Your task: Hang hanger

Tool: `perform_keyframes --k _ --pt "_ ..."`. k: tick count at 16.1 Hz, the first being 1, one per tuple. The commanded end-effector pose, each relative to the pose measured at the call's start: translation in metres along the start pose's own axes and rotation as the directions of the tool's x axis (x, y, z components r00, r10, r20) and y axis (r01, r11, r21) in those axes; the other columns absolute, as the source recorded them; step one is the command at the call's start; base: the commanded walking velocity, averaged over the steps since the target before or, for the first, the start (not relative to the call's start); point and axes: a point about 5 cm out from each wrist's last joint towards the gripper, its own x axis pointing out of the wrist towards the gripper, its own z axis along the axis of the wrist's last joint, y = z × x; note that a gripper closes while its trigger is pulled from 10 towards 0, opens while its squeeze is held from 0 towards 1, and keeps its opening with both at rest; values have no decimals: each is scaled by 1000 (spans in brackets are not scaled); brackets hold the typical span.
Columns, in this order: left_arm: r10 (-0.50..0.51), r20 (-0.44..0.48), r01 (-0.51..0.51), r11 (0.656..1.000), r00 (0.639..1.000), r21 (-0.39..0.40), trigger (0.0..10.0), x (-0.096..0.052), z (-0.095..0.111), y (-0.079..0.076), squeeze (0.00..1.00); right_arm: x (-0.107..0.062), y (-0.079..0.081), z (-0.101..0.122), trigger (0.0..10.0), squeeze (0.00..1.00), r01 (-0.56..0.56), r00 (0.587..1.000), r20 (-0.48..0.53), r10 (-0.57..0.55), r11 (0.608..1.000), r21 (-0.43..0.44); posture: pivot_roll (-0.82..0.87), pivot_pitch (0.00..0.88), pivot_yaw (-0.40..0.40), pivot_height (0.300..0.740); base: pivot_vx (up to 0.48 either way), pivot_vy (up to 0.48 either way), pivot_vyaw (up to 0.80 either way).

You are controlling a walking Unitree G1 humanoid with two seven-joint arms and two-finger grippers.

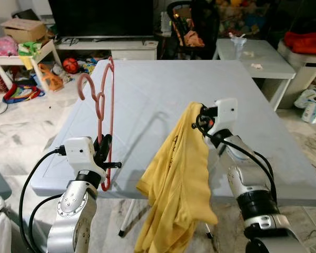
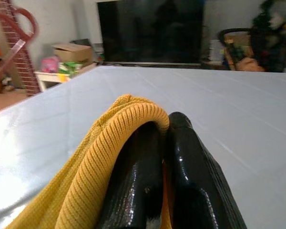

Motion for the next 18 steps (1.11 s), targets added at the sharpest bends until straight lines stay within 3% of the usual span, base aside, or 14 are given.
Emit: perform_keyframes --k 1,4,5,7,8,11,12,14,15,16,18 --pt "25 -65 -25 1000 998 5 10000 -4 -13 4 0 9 -1 17 10000 0 -11 999 44 11 1000 8 4 0 -39 740 0 0 0" --pt "28 -78 -28 1000 997 4 10000 -5 -17 0 0 39 15 39 10000 0 -91 994 56 90 996 21 5 0 -54 740 0 0 0" --pt "23 -83 -22 1000 996 11 10000 -4 -18 -1 0 55 22 54 10000 0 -121 992 51 118 991 60 10 0 -63 740 0 0 0" --pt "28 -79 -26 999 997 34 10000 0 -17 1 0 77 35 94 10000 0 -155 987 58 153 987 40 26 0 -86 740 0 0 0" --pt "47 -74 -44 998 996 38 10000 0 -17 3 0 84 37 120 10000 0 -115 990 82 114 993 7 36 0 -103 740 0 0 0" --pt "85 -53 -83 995 995 46 10000 -3 -16 5 0 88 32 194 10000 0 30 968 250 -35 999 26 65 0 -130 740 0 0 0" --pt "113 -26 -111 992 993 67 10000 -5 -13 7 0 79 26 250 10000 0 103 907 413 -85 994 -21 77 0 -142 740 0 0 0" --pt "154 -22 -152 986 988 68 10000 -8 -14 14 0 67 21 284 10000 0 147 854 514 -85 986 -80 74 0 -146 740 0 0 0" --pt "174 -23 -172 982 984 72 10000 -9 -16 16 0 60 16 298 10000 0 191 828 556 -71 968 -160 68 0 -146 740 0 0 0" --pt "173 -23 -171 983 985 70 10000 -9 -17 15 0 61 12 294 10000 0 195 833 549 -67 965 -178 57 0 -140 740 0 0 0" --pt "152 -28 -150 987 988 65 10000 -5 -19 7 0 71 1 248 10000 0 157 910 412 -50 960 -230 47 0 -128 740 0 0 0"
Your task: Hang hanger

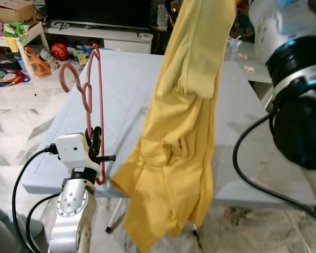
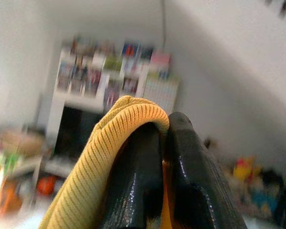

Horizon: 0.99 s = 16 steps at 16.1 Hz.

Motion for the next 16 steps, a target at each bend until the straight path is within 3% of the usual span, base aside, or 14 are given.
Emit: perform_keyframes --k 1,2,5,7,8,9,11,12,14,15,16 --pt "12 -135 -9 1000 991 23 10000 -6 -26 2 0 -9 2 -30 10000 0 -58 992 -117 55 998 -19 44 0 -113 740 0 0 0" --pt "-28 -136 33 999 990 41 10000 -5 -26 -2 0 -31 8 -81 10000 1000 -174 943 -301 141 981 -84 39 0 -101 740 0 0 0" --pt "-35 -162 46 997 986 62 10000 -8 -32 6 0 -75 7 -144 10000 1000 -381 809 -522 269 917 -119 17 0 -76 740 0 0 0" --pt "-40 -171 52 996 984 68 10000 -8 -35 7 0 -90 3 -159 10000 1000 -442 752 -590 293 888 -123 6 0 -62 740 0 0 0" --pt "-66 -186 86 991 980 102 10000 -8 -40 2 0 -120 -11 -187 10000 1000 -374 702 -668 247 926 -50 11 0 -58 740 0 0 0" --pt "-71 -187 91 990 980 103 10000 -9 -40 1 0 -136 -15 -200 10000 1000 -353 675 -694 250 936 -6 14 0 -57 740 0 0 0" --pt "-67 -190 88 991 979 104 10000 -11 -40 5 0 -150 -13 -210 10000 1000 -370 649 -702 294 928 46 8 0 -43 740 0 0 0" --pt "-54 -208 79 990 977 117 10000 -13 -44 12 0 -168 -13 -221 10000 1000 -452 613 -720 326 892 19 4 0 -36 740 0 0 0" --pt "-45 -208 70 991 977 116 10000 -11 -44 15 0 -186 -15 -231 10000 1000 -416 578 -746 330 906 78 9 0 -24 740 0 0 0" --pt "-48 -197 73 990 979 119 10000 -7 -40 16 0 -203 -13 -237 10000 1000 -465 527 -733 430 868 175 8 0 -12 740 0 0 0" --pt "-50 -199 75 990 979 122 10000 -7 -40 17 0 -208 -11 -237 10000 1000 -506 504 -719 479 838 204 3 0 -3 740 0 0 0"
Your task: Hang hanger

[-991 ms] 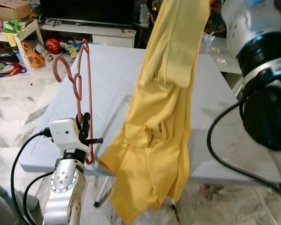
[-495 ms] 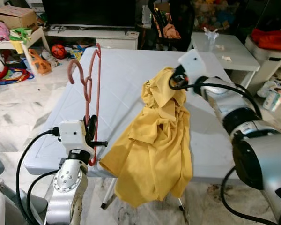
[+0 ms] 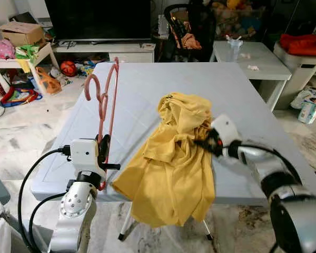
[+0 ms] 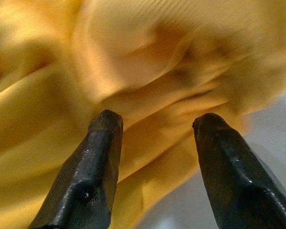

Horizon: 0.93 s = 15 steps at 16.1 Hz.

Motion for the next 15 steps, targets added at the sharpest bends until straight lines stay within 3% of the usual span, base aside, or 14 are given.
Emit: perform_keyframes --k 1,5,9,10,12,15 --pt "24 -128 -23 1000 991 11 10000 -8 -24 10 0 -2 -1 8 10000 1000 -47 998 39 48 998 -30 2 0 3 740 0 0 0" --pt "18 -131 -15 1000 991 19 10000 -9 -25 10 0 -13 -3 13 10000 1000 -180 979 103 178 984 11 4 0 6 740 0 0 0" --pt "19 -135 -17 1000 991 18 10000 -10 -26 11 0 -19 -7 21 10000 1000 -232 964 145 225 972 37 6 0 2 740 0 0 0" --pt "21 -136 -19 1000 991 16 10000 -10 -26 10 0 -18 6 20 10000 1000 -342 930 141 339 940 -4 7 0 0 740 0 0 0" --pt "22 -138 -20 1000 990 13 10000 -10 -26 10 0 -20 30 12 10000 1000 -531 841 122 527 847 0 9 0 -2 740 0 0 0" --pt "26 -138 -25 1000 990 9 10000 -11 -26 9 0 -8 44 1 10000 1000 -475 877 71 475 880 -8 12 0 -7 740 0 0 0"
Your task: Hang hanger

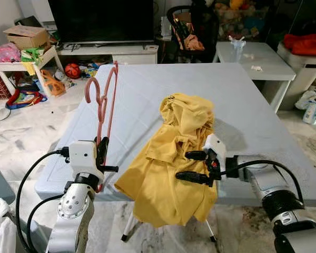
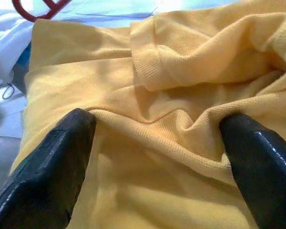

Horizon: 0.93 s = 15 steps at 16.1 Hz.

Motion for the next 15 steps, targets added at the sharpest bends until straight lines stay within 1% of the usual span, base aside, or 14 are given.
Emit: perform_keyframes --k 1,2,3,4,5,6,7,9,10,12,13,14,15 --pt "35 -122 -35 999 992 0 10000 -8 -23 7 0 6 2 2 10000 1000 35 999 -11 -35 999 -20 11 0 -8 740 0 0 0" --pt "36 -123 -36 999 992 -1 10000 -8 -23 7 0 11 3 3 10000 502 74 997 -11 -74 997 -10 10 0 -8 740 0 0 0" --pt "35 -123 -35 999 992 -2 10000 -8 -23 7 0 18 4 3 10000 0 138 990 -25 -139 990 -27 10 0 -12 740 0 0 0" --pt "33 -124 -34 999 992 -3 10000 -8 -24 6 0 26 3 1 9412 0 221 974 -44 -223 974 -43 9 0 -13 740 0 0 0" --pt "32 -125 -32 999 992 -4 10000 -8 -24 5 0 31 4 -1 353 0 261 962 -58 -265 963 -69 12 0 -15 740 0 0 0" --pt "31 -125 -32 999 992 -4 10000 -8 -24 5 0 33 4 -3 0 0 290 952 -69 -297 952 -95 13 0 -16 740 0 0 0" --pt "31 -123 -32 999 992 -5 10000 -8 -24 5 0 34 3 -4 0 0 315 943 -78 -323 944 -99 14 0 -17 740 0 0 0" --pt "32 -123 -33 999 992 -4 10000 -8 -25 4 0 33 -6 -4 0 0 404 903 -112 -414 909 -106 15 0 -27 740 0 0 0" --pt "34 -122 -34 999 992 -4 10000 -7 -25 4 0 33 -9 -2 0 0 441 886 -109 -451 891 -105 16 0 -28 740 0 0 0" --pt "35 -119 -36 999 992 -7 10000 -6 -25 3 0 36 -19 8 0 0 555 824 -86 -561 828 -79 12 0 -35 740 0 0 0" --pt "35 -119 -36 999 992 -7 10000 -6 -25 3 0 38 -22 13 0 0 589 803 -77 -591 806 -52 12 0 -35 740 0 0 0" --pt "35 -117 -36 999 993 -8 10000 -4 -25 2 0 46 -28 30 0 0 661 750 -43 -660 746 76 12 0 -36 740 0 0 0" --pt "35 -114 -36 999 993 -9 10000 -3 -24 1 0 51 -31 45 0 0 686 720 -12 -693 710 157 16 0 -40 740 0 0 0"
